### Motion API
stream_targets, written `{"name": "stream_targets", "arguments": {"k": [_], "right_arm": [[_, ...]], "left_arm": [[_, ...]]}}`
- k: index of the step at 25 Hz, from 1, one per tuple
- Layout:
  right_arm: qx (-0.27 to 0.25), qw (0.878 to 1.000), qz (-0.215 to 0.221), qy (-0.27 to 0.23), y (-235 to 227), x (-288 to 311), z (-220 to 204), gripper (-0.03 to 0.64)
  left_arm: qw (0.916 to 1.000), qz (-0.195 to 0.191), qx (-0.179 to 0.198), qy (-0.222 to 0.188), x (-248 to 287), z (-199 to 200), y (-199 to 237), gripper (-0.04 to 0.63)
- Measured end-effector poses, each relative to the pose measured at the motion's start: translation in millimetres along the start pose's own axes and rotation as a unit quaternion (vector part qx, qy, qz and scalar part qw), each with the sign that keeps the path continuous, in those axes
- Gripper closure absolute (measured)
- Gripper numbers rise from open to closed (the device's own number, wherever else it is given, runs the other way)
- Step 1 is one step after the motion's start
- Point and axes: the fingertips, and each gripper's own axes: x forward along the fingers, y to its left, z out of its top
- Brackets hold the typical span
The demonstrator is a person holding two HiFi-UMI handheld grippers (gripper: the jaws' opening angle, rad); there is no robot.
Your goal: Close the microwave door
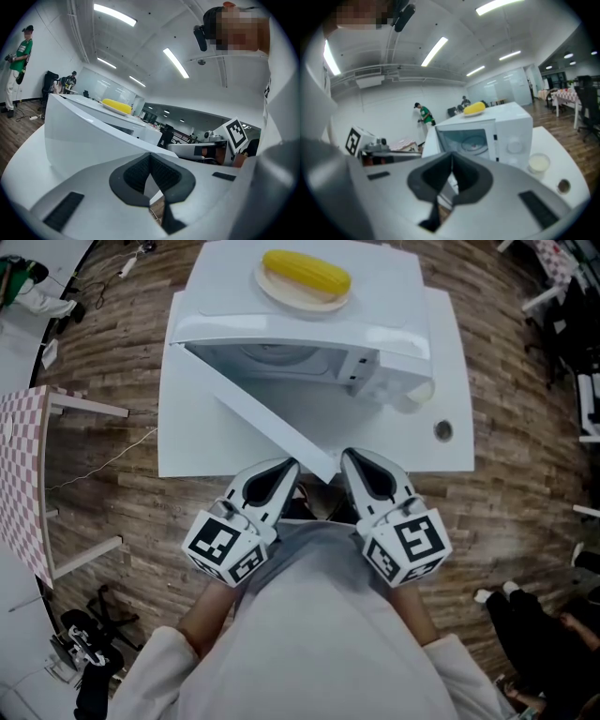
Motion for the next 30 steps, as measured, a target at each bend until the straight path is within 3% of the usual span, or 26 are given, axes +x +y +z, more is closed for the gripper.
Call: {"name": "stream_targets", "arguments": {"k": [22, 30], "right_arm": [[0.007, 1.000, -0.004, 0.001, -24.0, 0.6, 7.6, 0.594], [0.008, 1.000, -0.005, -0.001, -23.7, -1.6, 6.8, 0.594]], "left_arm": [[0.9999, -0.007, -0.005, -0.010, 34.1, 16.0, -0.7, 0.575], [0.9994, -0.007, -0.026, -0.020, 45.1, 18.9, 0.2, 0.575]]}}
